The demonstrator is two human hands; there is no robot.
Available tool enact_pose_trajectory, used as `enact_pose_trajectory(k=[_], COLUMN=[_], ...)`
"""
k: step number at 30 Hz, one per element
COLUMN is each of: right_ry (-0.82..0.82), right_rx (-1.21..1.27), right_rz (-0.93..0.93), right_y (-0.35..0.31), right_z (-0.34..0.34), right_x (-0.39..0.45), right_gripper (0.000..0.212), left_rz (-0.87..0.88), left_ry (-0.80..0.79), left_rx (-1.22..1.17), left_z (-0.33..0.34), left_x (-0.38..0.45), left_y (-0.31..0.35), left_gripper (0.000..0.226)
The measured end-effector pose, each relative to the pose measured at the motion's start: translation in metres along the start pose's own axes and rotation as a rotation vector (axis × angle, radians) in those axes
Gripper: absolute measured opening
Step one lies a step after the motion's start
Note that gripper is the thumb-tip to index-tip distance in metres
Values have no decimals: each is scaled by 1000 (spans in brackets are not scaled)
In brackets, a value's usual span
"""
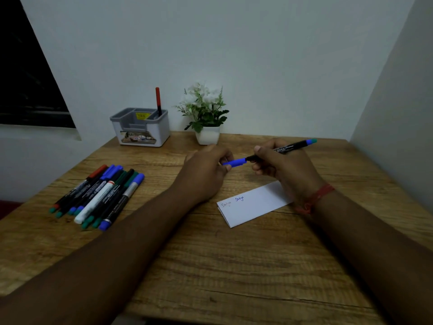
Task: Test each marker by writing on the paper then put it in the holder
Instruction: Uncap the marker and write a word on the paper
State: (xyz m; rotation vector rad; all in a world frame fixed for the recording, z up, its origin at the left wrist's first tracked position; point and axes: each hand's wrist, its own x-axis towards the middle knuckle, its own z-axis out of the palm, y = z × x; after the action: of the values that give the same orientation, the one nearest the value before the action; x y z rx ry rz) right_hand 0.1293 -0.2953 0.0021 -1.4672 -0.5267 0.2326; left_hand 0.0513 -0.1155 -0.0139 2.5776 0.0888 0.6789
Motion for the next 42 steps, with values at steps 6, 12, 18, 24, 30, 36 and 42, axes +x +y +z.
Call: enact_pose_trajectory(k=[6,12,18,24,30,36,42], right_ry=[-28,-41,-50,26,-3,-88,-206], right_rx=[-44,79,123,46,132,-33,-628], right_rz=[-29,-32,-20,-64,-8,56,-73], right_y=[7,5,6,4,-6,-14,-19], right_z=[1,5,13,15,28,68,129], right_x=[2,-1,-2,0,0,14,54], right_gripper=[19,16,12,19,22,15,26], left_rz=[51,4,-10,-21,25,-140,-283], left_ry=[11,0,11,60,30,-168,-219], left_rx=[-78,-310,-384,-361,-89,316,660], left_z=[-1,-6,-8,-5,-26,-75,-125], left_x=[-4,-9,-5,-1,8,15,-9], left_y=[6,16,12,15,-6,-50,-141], left_gripper=[12,12,17,11,41,68,79])
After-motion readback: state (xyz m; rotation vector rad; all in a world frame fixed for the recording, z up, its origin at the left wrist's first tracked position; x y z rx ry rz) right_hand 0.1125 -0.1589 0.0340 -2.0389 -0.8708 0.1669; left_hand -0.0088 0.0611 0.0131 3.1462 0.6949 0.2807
